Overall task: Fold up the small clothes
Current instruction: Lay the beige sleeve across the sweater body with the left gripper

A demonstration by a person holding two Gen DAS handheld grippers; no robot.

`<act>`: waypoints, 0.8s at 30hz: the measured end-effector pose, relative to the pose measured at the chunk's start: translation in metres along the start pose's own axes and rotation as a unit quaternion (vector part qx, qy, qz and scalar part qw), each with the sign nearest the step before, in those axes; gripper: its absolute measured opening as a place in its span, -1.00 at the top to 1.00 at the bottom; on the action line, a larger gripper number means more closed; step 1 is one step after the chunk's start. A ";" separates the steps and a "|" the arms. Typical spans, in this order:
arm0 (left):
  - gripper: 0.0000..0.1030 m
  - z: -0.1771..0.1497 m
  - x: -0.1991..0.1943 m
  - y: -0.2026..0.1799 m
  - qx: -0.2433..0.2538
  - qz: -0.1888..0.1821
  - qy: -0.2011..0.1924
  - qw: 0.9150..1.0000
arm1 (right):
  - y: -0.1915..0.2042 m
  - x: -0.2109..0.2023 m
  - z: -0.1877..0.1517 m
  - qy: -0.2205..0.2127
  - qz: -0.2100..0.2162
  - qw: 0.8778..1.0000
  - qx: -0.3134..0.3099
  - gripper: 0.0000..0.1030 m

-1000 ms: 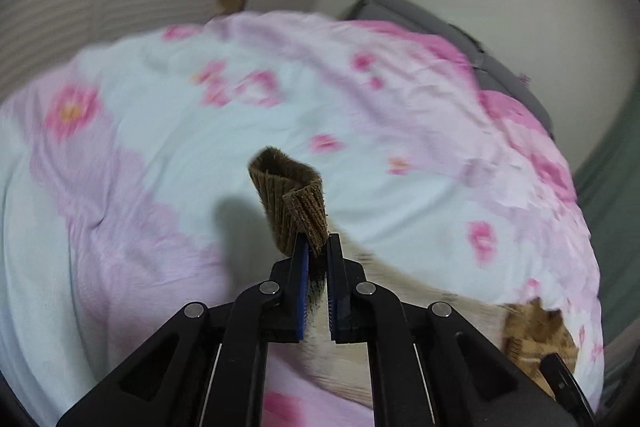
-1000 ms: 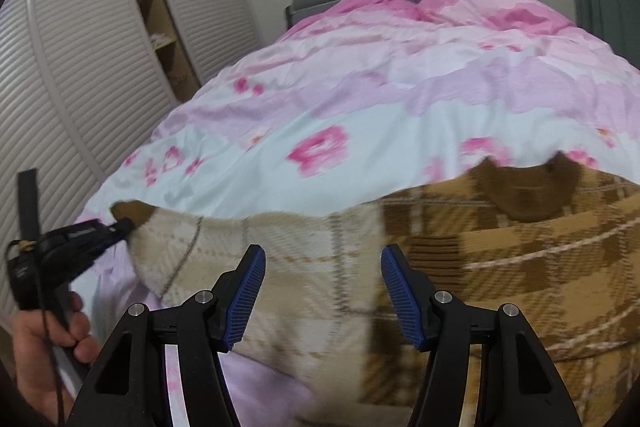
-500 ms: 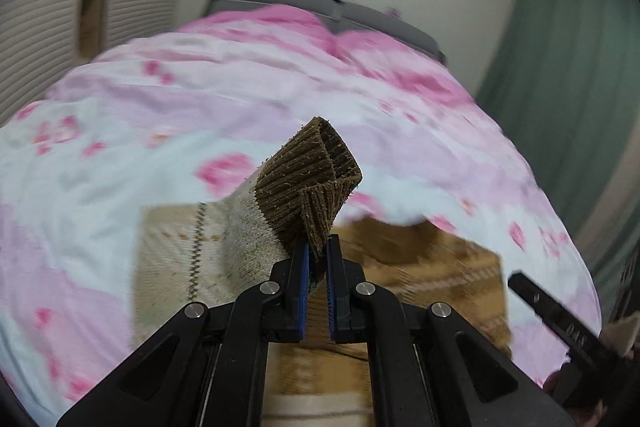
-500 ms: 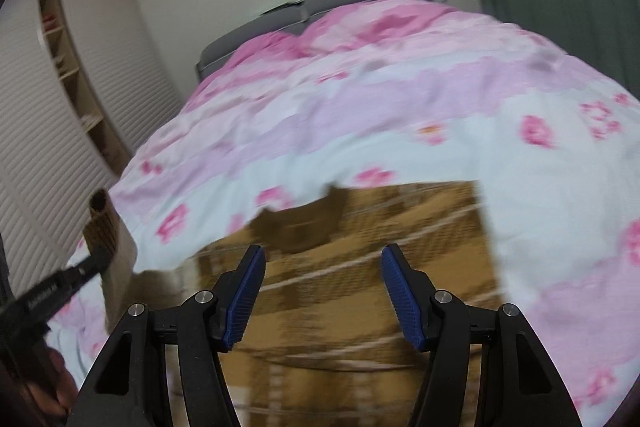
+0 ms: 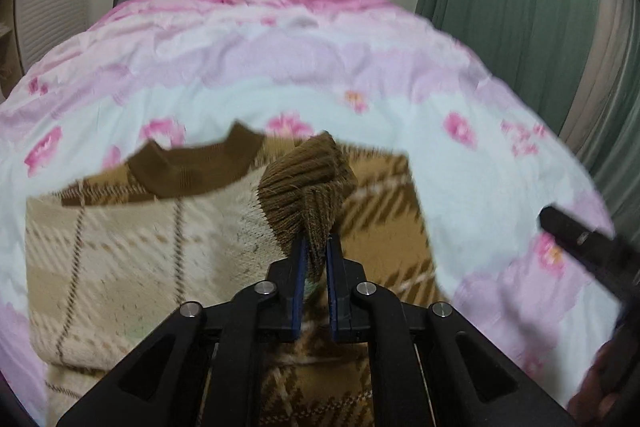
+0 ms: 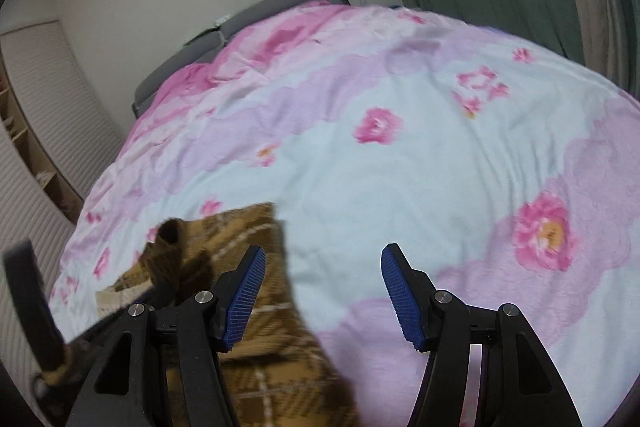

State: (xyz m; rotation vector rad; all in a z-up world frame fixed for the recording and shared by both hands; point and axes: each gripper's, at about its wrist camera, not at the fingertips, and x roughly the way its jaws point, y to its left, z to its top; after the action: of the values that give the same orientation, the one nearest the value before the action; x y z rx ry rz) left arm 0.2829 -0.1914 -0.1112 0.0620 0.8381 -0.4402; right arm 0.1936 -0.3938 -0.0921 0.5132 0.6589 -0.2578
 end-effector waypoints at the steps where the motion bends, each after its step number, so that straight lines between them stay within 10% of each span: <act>1: 0.69 -0.004 0.001 -0.002 0.005 0.006 0.004 1.000 | -0.003 0.002 -0.001 0.007 0.002 1.000 0.002 -0.18; 6: -0.11 -0.016 -0.020 0.008 0.009 0.031 -0.012 0.999 | 0.008 0.011 -0.012 0.023 0.018 1.000 -0.011 -0.18; 24: -0.19 -0.040 -0.032 0.169 -0.101 0.128 -0.005 0.987 | 0.134 0.067 -0.036 0.039 0.025 0.980 -0.195 -0.18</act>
State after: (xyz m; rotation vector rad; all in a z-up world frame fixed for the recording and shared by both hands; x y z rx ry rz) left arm 0.3033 -0.0173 -0.1345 -0.0200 0.8488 -0.1128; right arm 0.2781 -0.2666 -0.1096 0.1633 0.7503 -0.0560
